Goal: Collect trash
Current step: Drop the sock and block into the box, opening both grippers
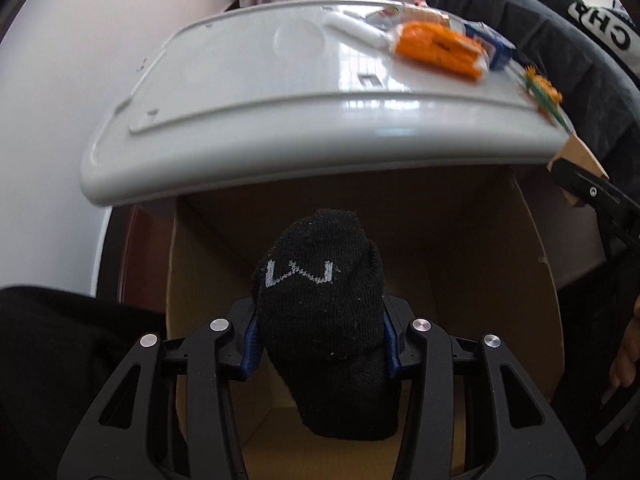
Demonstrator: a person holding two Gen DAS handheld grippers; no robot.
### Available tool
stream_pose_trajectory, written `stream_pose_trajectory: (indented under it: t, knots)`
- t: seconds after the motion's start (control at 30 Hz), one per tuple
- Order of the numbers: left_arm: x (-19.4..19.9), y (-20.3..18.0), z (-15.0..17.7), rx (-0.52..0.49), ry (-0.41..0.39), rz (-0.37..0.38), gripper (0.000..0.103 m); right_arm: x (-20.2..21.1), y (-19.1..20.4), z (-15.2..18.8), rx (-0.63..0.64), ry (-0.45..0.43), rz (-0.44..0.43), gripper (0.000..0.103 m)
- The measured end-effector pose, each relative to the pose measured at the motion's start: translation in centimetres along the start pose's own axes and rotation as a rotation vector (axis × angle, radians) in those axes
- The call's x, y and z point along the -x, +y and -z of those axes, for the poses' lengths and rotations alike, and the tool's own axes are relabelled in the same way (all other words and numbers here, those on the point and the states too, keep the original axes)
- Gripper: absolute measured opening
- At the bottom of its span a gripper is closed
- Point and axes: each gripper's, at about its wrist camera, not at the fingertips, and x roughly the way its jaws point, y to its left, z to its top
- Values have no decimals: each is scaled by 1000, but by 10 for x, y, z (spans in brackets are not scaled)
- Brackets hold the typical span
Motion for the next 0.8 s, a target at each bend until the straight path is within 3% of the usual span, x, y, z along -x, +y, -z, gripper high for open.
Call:
stream_pose_trajectory:
  t: [0.27, 0.7, 0.77, 0.8]
  knots:
    - [-25, -1, 18, -37, 75, -18, 44, -13, 17, 30, 48, 94, 32, 36]
    - [-30, 12, 13, -7, 78, -12, 45, -26, 23, 36, 78, 146, 44, 36]
    - [-30, 10, 15, -6, 76, -18, 50, -28, 22, 36, 73, 162, 41, 40]
    - [-31, 8, 16, -11, 81, -37, 65, -29, 22, 36, 70, 166, 47, 48]
